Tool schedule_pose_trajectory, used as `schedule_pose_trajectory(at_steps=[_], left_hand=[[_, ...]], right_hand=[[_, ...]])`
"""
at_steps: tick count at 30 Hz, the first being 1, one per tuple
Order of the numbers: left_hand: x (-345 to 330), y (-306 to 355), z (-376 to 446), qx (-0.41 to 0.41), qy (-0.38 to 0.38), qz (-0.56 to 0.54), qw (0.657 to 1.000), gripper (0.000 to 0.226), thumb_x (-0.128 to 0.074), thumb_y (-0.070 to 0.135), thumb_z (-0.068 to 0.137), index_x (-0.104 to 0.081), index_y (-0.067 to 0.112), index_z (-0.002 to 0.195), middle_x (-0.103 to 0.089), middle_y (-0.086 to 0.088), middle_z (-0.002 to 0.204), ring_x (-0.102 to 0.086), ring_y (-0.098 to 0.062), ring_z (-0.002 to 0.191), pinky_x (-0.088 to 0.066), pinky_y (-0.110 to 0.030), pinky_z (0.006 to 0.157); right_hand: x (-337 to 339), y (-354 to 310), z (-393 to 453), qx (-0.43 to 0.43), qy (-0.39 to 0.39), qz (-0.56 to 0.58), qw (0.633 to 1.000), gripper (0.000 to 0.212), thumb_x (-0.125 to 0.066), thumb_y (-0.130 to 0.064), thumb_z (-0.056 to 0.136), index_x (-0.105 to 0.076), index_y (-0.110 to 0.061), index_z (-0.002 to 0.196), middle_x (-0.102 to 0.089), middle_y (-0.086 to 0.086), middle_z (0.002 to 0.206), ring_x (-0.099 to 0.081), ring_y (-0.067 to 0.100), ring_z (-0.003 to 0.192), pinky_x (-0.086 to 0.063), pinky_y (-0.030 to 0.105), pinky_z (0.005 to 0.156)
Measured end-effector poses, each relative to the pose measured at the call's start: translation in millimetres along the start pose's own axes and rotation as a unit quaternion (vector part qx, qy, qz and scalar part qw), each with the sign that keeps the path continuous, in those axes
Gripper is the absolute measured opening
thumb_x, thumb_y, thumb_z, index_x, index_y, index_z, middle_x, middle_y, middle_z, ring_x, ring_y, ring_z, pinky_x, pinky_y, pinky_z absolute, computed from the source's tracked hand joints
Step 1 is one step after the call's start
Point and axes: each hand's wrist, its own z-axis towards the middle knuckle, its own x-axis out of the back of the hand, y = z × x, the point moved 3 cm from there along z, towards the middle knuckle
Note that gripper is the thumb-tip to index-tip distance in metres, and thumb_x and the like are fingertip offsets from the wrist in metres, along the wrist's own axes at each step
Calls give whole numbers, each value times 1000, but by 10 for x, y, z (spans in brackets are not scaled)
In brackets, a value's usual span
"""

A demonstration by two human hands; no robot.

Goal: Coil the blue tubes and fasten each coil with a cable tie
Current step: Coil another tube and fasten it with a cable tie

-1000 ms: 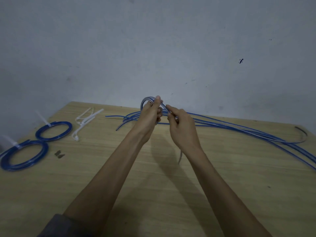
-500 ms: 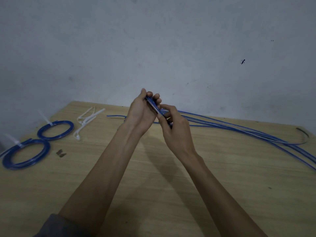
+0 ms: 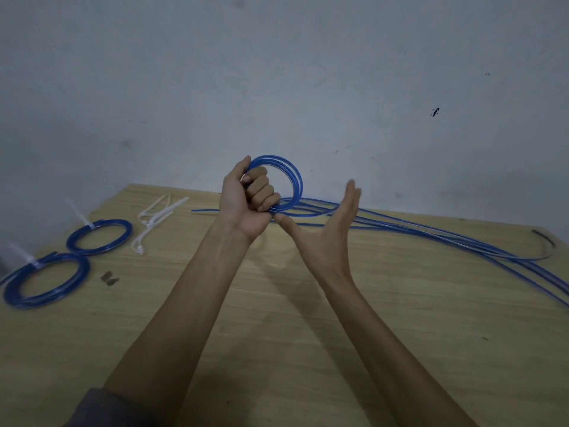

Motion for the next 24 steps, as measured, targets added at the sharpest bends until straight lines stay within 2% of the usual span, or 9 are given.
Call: schedule_pose_trajectory(at_steps=[1,3,6,9,11,13,16,19,24], left_hand=[[6,7,1,-2,1,-6,1000,54,-40,32,103,-32,21,50,-16,7,36,-2,-13,41,-13,-23,34],[21,18,7,-3,3,-6,1000,54,-40,32,102,-32,21,50,-16,7,36,-2,-13,41,-13,-23,35],[44,-8,12,21,-3,21,1000,53,-41,33,102,-31,22,51,-17,7,36,-2,-12,40,-12,-23,34],[24,-133,-18,61,-18,69,996,51,-43,36,102,-30,23,54,-18,8,36,-5,-10,37,-11,-22,34],[4,-233,-40,78,-19,101,992,50,-45,36,101,-28,23,56,-19,8,38,-10,-8,33,-12,-22,34],[-1,-297,-51,86,-19,115,989,50,-46,37,100,-27,24,56,-17,8,39,-13,-7,32,-11,-22,36],[18,-329,-42,93,-27,144,985,51,-46,38,99,-27,23,54,-17,8,40,-14,-8,33,-9,-23,39],[45,-337,-44,88,-26,190,978,52,-45,38,98,-26,23,52,-18,7,41,-18,-10,36,-14,-23,38],[87,-330,18,24,27,320,947,50,-37,35,102,-31,19,55,-27,2,46,-32,-16,45,-32,-27,50]], right_hand=[[-33,-12,-23,-30,-6,37,999,139,-89,-52,66,15,-36,156,22,-12,165,15,2,152,-12,30,119],[-110,-36,-64,-70,-20,100,992,141,-89,-43,71,27,-40,151,20,-12,166,8,5,153,-17,35,122],[-180,-90,-96,-115,-80,155,978,125,-77,-21,87,27,-36,153,4,-14,167,-16,8,152,-28,32,116],[-106,-121,-46,-101,-73,183,975,102,-59,-9,97,21,-34,155,-5,-20,165,-29,2,145,-34,26,109],[-39,-155,-4,-104,-65,196,973,84,-51,-20,103,10,-34,158,-17,-22,163,-33,0,142,-32,29,114],[-7,-139,30,-113,-62,179,975,63,-42,-39,107,-7,-35,160,-42,-17,152,-39,1,140,-31,34,118],[-5,-74,50,-124,-28,182,975,46,-31,-43,109,-41,-26,151,-67,-12,122,-64,-4,106,-48,35,104],[16,-53,66,-128,-3,164,978,38,-32,-32,110,-64,-16,122,-70,-3,103,-65,6,82,-55,31,83],[36,70,151,-130,-16,196,972,28,-40,-23,108,-65,-14,101,-56,-1,80,-54,4,59,-49,36,74]])
